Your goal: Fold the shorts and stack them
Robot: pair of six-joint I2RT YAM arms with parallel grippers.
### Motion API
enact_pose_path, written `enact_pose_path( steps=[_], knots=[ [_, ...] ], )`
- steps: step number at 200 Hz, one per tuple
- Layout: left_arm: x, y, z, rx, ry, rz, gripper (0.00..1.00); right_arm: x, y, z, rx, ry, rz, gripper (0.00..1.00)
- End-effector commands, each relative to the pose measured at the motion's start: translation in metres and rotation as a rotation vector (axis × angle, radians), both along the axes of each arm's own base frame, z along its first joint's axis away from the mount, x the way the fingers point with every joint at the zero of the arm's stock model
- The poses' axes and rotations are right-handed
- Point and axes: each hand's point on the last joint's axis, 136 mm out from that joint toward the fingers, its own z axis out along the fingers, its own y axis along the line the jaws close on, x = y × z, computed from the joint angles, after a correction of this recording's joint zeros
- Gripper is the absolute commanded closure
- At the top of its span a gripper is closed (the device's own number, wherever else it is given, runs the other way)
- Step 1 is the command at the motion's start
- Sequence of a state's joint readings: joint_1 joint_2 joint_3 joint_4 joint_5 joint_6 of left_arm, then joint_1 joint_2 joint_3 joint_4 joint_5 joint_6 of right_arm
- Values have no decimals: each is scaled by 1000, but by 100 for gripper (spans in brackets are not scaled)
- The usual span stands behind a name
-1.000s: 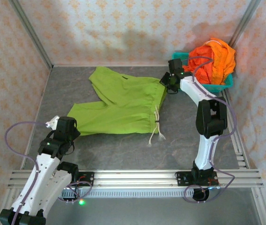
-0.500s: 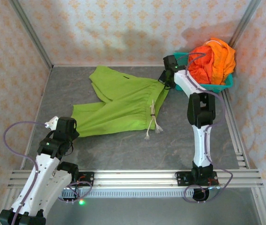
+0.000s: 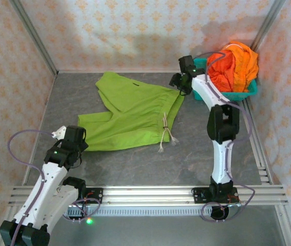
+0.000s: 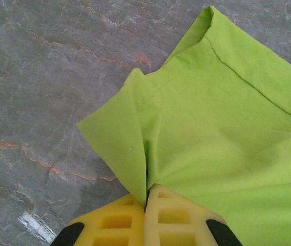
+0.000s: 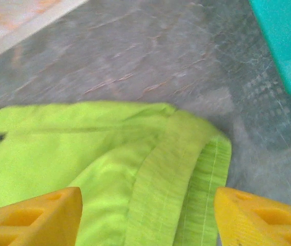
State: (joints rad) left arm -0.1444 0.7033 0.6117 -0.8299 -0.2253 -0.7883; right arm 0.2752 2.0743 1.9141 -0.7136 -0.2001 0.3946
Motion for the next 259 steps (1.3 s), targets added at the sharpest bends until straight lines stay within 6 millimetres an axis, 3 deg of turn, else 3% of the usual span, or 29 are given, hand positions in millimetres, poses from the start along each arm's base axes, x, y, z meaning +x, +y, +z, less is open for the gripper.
enact_pose_path(
  steps=[1, 20, 36, 58, 82, 134, 184, 234, 259],
  knots=[
    [4, 2, 0, 11, -25, 16, 100, -53, 36, 85, -27, -178, 250, 31],
    [6, 1, 1, 6, -29, 14, 100, -112, 69, 88, -118, -227, 536, 27],
    [8, 0, 1, 3, -31, 10, 100, -162, 87, 72, -230, -263, 791, 25],
    [11, -2, 2, -4, -34, 2, 100, -215, 88, 28, -438, -290, 1091, 26],
    [13, -3, 3, -4, -33, -1, 100, -249, 82, -6, -585, -300, 1293, 26],
    [15, -3, 3, -1, -34, -3, 100, -262, 84, -47, -776, -332, 1457, 32],
    [12, -2, 0, 2, -27, -2, 100, -252, 76, -87, -938, -242, 1528, 31],
    [11, -1, -2, 8, -26, 1, 100, -245, 76, -105, -982, -213, 1546, 29],
    [12, -1, -2, 6, -30, 4, 100, -243, 74, -118, -1000, -172, 1551, 34]
  ],
)
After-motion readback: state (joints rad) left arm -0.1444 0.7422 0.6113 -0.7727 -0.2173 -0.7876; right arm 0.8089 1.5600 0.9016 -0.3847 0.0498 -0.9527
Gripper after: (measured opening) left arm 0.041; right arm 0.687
